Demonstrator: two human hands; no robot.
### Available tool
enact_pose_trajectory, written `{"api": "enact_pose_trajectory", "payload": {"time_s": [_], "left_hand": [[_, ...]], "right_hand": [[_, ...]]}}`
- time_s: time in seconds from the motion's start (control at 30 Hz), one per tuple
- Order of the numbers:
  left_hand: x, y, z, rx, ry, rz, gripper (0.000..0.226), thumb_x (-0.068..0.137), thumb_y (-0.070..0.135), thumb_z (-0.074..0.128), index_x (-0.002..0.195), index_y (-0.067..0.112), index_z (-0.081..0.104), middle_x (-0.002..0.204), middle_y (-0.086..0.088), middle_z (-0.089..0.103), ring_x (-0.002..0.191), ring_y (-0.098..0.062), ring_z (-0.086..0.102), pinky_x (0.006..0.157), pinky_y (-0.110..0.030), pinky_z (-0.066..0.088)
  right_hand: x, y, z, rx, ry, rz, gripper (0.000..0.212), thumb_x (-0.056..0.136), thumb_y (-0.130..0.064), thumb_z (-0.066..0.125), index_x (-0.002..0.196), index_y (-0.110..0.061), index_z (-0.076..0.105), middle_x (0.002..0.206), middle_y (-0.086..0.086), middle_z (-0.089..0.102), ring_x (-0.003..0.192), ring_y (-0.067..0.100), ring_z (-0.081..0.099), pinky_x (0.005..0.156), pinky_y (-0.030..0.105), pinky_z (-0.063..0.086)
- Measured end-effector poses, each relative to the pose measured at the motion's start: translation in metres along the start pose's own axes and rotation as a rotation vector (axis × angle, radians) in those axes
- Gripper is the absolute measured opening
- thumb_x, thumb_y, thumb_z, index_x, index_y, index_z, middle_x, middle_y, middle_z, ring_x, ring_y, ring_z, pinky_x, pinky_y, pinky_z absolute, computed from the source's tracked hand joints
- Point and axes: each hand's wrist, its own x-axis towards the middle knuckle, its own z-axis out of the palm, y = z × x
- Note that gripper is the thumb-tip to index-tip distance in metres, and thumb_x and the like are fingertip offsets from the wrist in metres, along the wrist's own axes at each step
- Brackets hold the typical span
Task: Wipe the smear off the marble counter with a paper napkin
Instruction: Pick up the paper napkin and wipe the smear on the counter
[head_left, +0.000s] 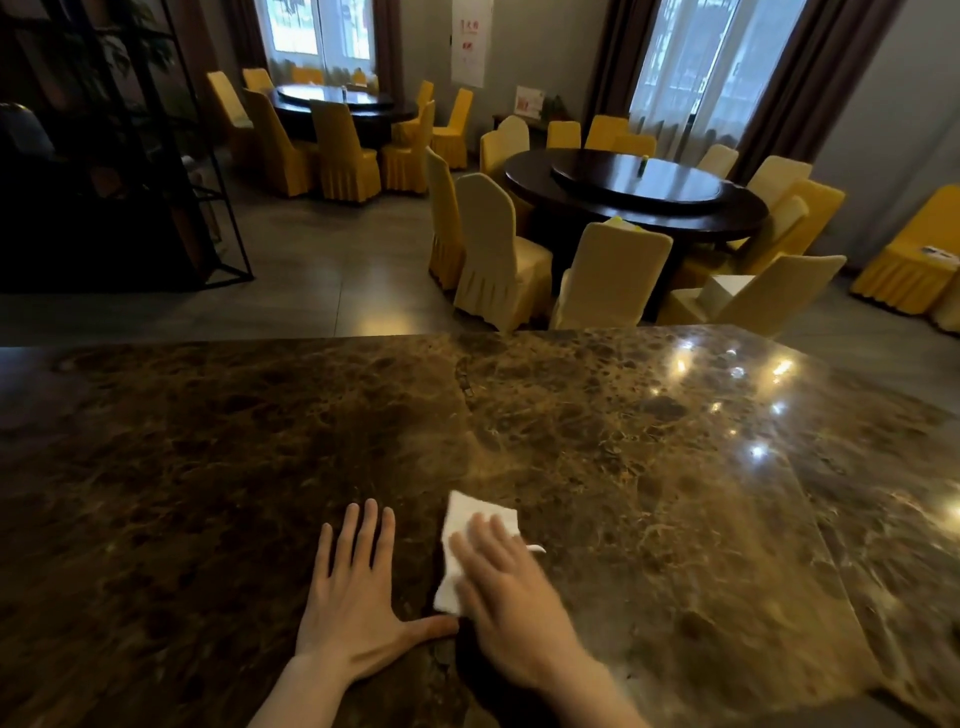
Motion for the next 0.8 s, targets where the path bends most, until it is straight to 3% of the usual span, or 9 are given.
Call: {"api": "enact_pose_trajectory", "payload": {"time_s": [0.07, 0.17, 0.27, 0.47, 0.53, 0.67, 0.8], "left_hand": [[0.000, 0.000, 0.000, 0.021, -0.010, 0.000, 0.152, 0.045, 0.117, 0.010, 0.154, 0.019, -0.031, 0.163, -0.005, -0.040, 0.148, -0.023, -0.041, 0.128, -0.054, -0.015], [0.000, 0.000, 0.000, 0.009, -0.013, 0.004, 0.153, 0.044, 0.118, 0.012, 0.153, 0.019, -0.032, 0.163, -0.004, -0.040, 0.148, -0.022, -0.042, 0.128, -0.055, -0.016], [0.000, 0.000, -0.002, 0.000, -0.020, 0.004, 0.155, 0.044, 0.118, 0.015, 0.152, 0.019, -0.033, 0.162, -0.003, -0.041, 0.146, -0.022, -0.045, 0.128, -0.055, -0.017], [0.000, 0.001, -0.004, 0.001, -0.051, -0.003, 0.155, 0.041, 0.119, 0.015, 0.152, 0.022, -0.035, 0.161, -0.001, -0.044, 0.144, -0.021, -0.047, 0.128, -0.055, -0.016], [-0.001, 0.001, -0.004, -0.004, -0.055, -0.004, 0.155, 0.042, 0.119, 0.016, 0.152, 0.022, -0.034, 0.161, -0.001, -0.044, 0.145, -0.020, -0.046, 0.128, -0.055, -0.016], [-0.001, 0.001, -0.005, 0.026, -0.059, -0.015, 0.153, 0.042, 0.118, 0.012, 0.151, 0.021, -0.035, 0.161, -0.003, -0.043, 0.147, -0.021, -0.044, 0.128, -0.054, -0.017], [0.000, 0.003, -0.006, 0.046, -0.053, -0.026, 0.154, 0.040, 0.118, 0.009, 0.150, 0.020, -0.036, 0.163, -0.003, -0.040, 0.150, -0.023, -0.038, 0.128, -0.054, -0.015]], "right_hand": [[0.005, -0.005, 0.012, -0.126, -0.081, -0.081, 0.054, 0.104, -0.046, 0.023, 0.155, -0.037, 0.010, 0.166, -0.006, -0.002, 0.151, 0.018, -0.015, 0.122, 0.043, -0.006], [0.004, 0.009, 0.011, -0.200, -0.085, -0.028, 0.059, 0.102, -0.052, 0.018, 0.156, -0.035, 0.001, 0.165, -0.004, -0.010, 0.150, 0.021, -0.019, 0.122, 0.046, -0.008], [-0.005, 0.041, -0.003, -0.232, -0.014, 0.154, 0.060, 0.102, -0.052, 0.020, 0.156, -0.034, 0.004, 0.165, -0.003, -0.007, 0.150, 0.021, -0.015, 0.122, 0.040, -0.006], [-0.012, 0.077, -0.029, -0.200, 0.060, 0.513, 0.058, 0.105, -0.046, 0.021, 0.157, -0.026, 0.004, 0.166, 0.005, -0.006, 0.151, 0.024, -0.013, 0.124, 0.043, -0.001], [-0.006, 0.059, -0.020, -0.178, 0.055, 0.426, 0.058, 0.105, -0.042, 0.022, 0.158, -0.023, 0.005, 0.165, 0.002, -0.009, 0.151, 0.024, -0.014, 0.123, 0.042, -0.005], [0.002, 0.013, 0.004, -0.081, -0.071, 0.031, 0.056, 0.104, -0.042, 0.023, 0.157, -0.026, 0.012, 0.164, -0.005, -0.004, 0.151, 0.019, -0.012, 0.123, 0.043, -0.007], [-0.005, 0.029, -0.005, -0.080, -0.034, 0.032, 0.057, 0.104, -0.045, 0.020, 0.157, -0.030, 0.004, 0.165, -0.010, 0.002, 0.151, 0.011, -0.009, 0.124, 0.037, -0.001]]}}
